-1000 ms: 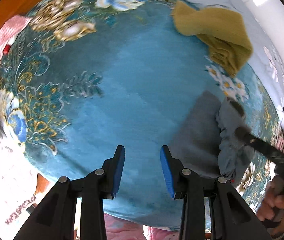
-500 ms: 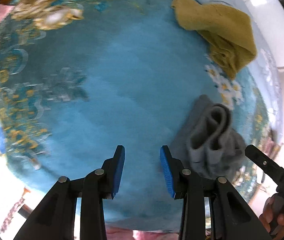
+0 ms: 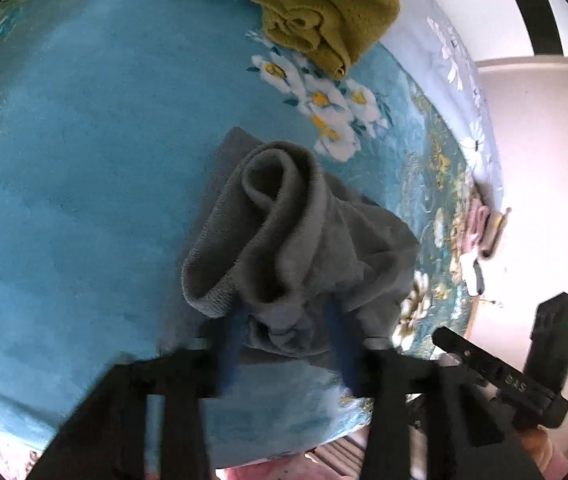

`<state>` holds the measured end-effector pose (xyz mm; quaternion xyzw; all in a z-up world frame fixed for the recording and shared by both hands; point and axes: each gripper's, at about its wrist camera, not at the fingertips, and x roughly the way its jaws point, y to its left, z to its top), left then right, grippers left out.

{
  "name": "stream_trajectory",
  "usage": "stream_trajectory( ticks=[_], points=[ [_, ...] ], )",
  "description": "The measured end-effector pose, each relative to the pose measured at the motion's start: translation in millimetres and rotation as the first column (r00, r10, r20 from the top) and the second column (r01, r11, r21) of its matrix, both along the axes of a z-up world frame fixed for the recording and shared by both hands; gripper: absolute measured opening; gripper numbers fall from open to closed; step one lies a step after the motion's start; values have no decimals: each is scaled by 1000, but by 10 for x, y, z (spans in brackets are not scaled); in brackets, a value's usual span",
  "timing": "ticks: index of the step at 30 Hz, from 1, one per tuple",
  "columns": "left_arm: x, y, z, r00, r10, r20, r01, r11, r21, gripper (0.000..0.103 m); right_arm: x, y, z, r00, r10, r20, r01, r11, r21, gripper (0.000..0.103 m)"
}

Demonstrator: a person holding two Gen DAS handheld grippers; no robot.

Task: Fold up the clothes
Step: 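Grasp the folded pants edge with the left tool and tuck it over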

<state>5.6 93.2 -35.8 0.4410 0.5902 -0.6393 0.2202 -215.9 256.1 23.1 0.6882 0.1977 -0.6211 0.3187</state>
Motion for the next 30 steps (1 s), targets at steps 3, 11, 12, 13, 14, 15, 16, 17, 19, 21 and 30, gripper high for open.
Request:
stream_trajectory(
  ticks=[3,11,12,13,14,15,16,17,19,21,30],
  points=[
    [74,28,1,1000,12,20,-12,999,-30,9,27,-19,-15,1000,12,10,-12,1000,-11,51],
    [588,163,-342,986,124,109,-130,990,53,14,133,-183,-64,996,77,38,-75,996,-49,51],
    [583,159,-338,986,127,107,-134,989,56,16,153,-213,-90,995,89,42,-87,995,-48,51],
    [577,154,-333,986,131,105,-138,989,60,17,169,-242,-115,994,98,45,-96,994,-45,51],
    [568,134,-305,986,136,96,-142,988,60,22,182,-268,-140,993,105,45,-103,994,-41,51],
    [552,95,-246,987,141,77,-145,988,54,26,187,-285,-161,993,107,48,-105,994,-40,51],
    [537,55,-187,988,146,58,-149,988,48,35,185,-292,-175,993,102,55,-99,994,-43,51],
    [514,3,-123,987,155,33,-156,987,39,46,182,-294,-183,993,100,59,-97,994,-46,51],
    [445,-135,2,983,180,-30,-180,984,16,51,175,-295,-188,993,108,56,-105,993,-44,51],
    [307,-283,40,981,188,-52,-187,982,14,54,145,-307,-210,992,110,56,-108,993,-38,51],
    [-95,-524,-159,980,200,-4,-200,979,42,9,-5,-486,-238,991,122,49,-119,991,-69,51]
  ],
)
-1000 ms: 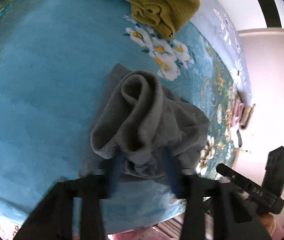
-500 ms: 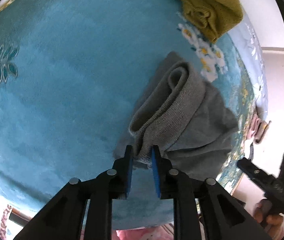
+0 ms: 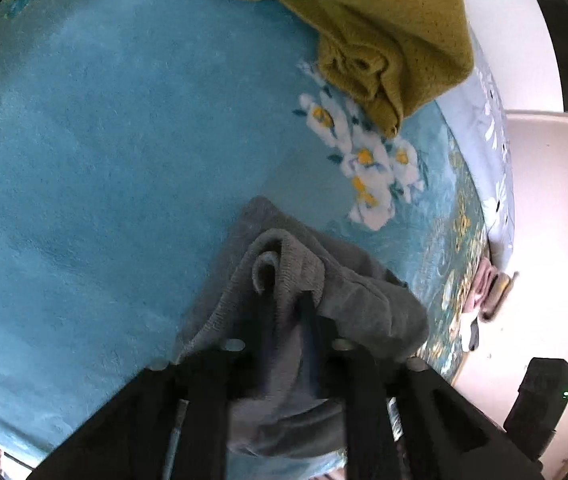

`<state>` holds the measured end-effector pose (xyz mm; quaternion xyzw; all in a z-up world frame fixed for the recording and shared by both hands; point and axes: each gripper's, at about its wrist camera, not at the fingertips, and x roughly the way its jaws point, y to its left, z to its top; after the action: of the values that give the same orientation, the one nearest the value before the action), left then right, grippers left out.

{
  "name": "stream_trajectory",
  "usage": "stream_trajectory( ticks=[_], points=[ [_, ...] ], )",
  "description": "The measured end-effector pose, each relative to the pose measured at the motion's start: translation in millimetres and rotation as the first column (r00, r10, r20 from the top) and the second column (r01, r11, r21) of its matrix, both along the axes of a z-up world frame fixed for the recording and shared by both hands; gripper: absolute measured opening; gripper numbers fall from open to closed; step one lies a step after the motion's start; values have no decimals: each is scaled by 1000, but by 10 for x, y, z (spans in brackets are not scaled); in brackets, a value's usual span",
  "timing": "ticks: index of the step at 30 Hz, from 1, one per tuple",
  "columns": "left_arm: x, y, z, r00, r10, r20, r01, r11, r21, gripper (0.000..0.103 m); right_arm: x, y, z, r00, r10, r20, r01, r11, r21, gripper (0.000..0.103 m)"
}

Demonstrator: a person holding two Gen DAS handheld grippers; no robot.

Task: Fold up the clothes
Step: 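Grasp the folded pants edge with the left tool and tuck it over, then grasp the grey pants bundle with both tools from opposite sides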

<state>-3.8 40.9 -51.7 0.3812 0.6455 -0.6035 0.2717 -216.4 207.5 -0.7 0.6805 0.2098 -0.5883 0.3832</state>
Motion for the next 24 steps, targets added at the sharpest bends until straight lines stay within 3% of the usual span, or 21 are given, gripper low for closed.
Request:
stream_trajectory(
  ticks=[2,5,11,15,20,24],
  points=[
    [114,9,45,998,50,-27,-51,998,-37,9,5,-21,-25,1000,13,7,-13,1000,-4,51],
    [225,-22,-16,996,89,-4,-89,995,-46,9,5,-10,-121,1000,20,16,-20,1000,16,51],
    [239,-66,-243,994,99,35,-98,995,-37,9,-5,37,-605,999,1,45,-6,994,112,51],
    [210,-39,-423,995,78,68,-76,997,-24,10,0,48,-764,999,-1,51,-5,992,130,51],
    [289,-24,-301,995,67,70,-66,998,-18,18,-32,16,-656,998,0,63,-9,991,135,51],
    [433,67,128,997,53,57,-46,992,-115,19,-110,-22,-306,999,-5,43,4,999,33,51]
  ],
)
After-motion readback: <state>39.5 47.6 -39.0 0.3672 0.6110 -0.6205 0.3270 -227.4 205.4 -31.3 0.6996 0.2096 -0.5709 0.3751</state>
